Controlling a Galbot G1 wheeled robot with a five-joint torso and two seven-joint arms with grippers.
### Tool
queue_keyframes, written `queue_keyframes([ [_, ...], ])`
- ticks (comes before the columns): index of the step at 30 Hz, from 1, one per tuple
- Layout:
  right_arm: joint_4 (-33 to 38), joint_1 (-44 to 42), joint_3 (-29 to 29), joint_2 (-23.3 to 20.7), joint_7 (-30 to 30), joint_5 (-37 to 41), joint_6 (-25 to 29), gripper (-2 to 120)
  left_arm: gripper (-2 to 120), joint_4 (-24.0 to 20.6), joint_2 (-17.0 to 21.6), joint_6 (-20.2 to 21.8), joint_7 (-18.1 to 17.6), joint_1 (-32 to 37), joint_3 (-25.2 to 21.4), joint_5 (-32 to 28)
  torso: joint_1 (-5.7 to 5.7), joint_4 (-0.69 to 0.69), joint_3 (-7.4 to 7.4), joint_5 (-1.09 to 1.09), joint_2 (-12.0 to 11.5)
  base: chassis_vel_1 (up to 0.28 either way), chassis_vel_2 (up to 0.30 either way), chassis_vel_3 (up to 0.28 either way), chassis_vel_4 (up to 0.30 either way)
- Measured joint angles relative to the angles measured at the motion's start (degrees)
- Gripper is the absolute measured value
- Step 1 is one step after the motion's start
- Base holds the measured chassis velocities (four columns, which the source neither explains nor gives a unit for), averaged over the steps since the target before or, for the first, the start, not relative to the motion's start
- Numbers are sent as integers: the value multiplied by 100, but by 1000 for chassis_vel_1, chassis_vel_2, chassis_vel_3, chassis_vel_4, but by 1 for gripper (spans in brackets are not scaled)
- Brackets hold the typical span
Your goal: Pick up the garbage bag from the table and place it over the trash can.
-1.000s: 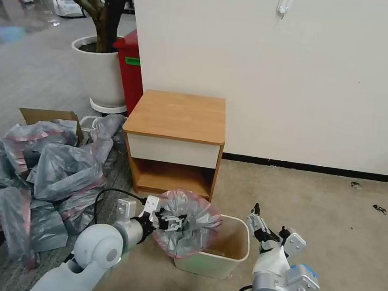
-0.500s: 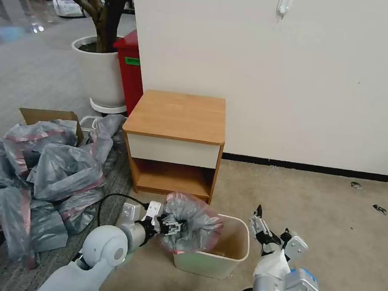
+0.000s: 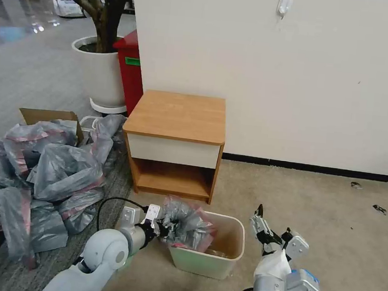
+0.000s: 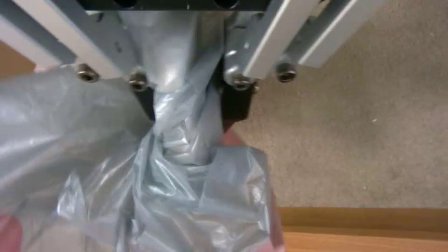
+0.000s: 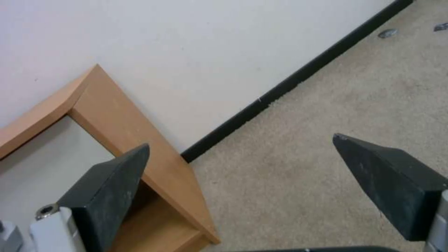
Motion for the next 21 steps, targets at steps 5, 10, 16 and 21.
queue_keyframes([
  [5,3,3,-8,-1,0,-6,1,100,4,-29,-23,4,-45,28,-18,0,0,1,0,0,0,0,0,0,0],
  [10,5,9,-43,-2,0,-42,1,100,4,-59,-28,11,-74,60,-68,22,0,0,0,-1,0,0,0,0,0],
  [16,17,20,-129,-151,-467,-114,62,100,4,-266,26,-94,-63,217,-294,290,0,0,0,0,0,0,0,0,0],
  [21,307,-16,-286,-835,-1803,112,-253,100,4,-646,156,-625,139,624,-650,559,0,0,0,0,0,0,0,0,0],
])
